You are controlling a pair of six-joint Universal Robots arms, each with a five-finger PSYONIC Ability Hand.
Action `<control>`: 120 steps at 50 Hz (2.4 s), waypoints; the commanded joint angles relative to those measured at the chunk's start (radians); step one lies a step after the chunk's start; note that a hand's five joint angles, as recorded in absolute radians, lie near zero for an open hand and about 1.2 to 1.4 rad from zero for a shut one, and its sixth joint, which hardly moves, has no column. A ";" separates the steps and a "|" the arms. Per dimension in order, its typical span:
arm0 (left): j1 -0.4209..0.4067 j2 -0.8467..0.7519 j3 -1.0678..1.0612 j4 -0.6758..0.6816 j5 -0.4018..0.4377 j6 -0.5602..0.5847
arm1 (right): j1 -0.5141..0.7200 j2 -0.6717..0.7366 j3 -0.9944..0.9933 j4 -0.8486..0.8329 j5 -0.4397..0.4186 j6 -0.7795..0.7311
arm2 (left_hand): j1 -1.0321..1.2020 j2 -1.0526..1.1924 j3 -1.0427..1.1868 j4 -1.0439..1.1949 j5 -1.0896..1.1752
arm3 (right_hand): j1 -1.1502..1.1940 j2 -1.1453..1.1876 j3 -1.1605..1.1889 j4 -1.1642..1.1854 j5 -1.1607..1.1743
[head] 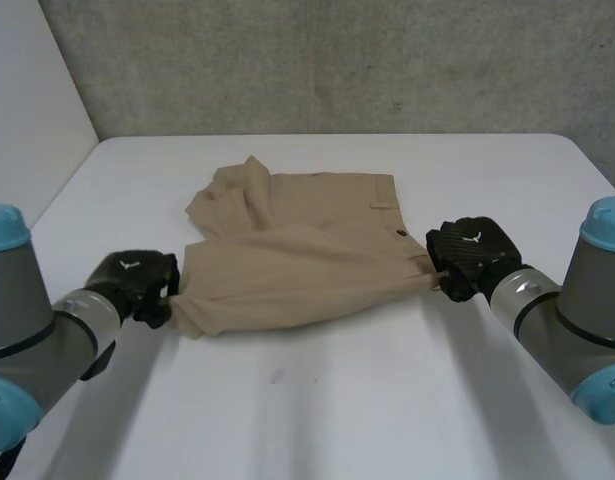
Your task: Fold the shorts.
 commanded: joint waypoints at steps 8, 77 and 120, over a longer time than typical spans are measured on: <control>-0.009 0.344 -0.084 -0.002 -0.023 0.107 | 0.013 -0.128 -0.043 0.116 0.004 -0.015 | 0.289 0.203 0.210 0.203 0.234 | 0.461 0.222 0.216 0.209 0.254; -0.171 -0.055 0.053 0.687 -0.284 0.210 | 0.093 0.054 -0.254 -0.068 0.059 -0.023 | 0.289 0.203 0.210 0.203 0.234 | 0.461 0.222 0.216 0.209 0.254; -0.030 0.084 0.014 0.239 -0.010 0.149 | 0.040 0.108 -0.127 0.049 -0.071 0.136 | -0.629 -0.716 -0.709 -0.715 -0.684 | -0.324 -0.564 -0.569 -0.577 -0.532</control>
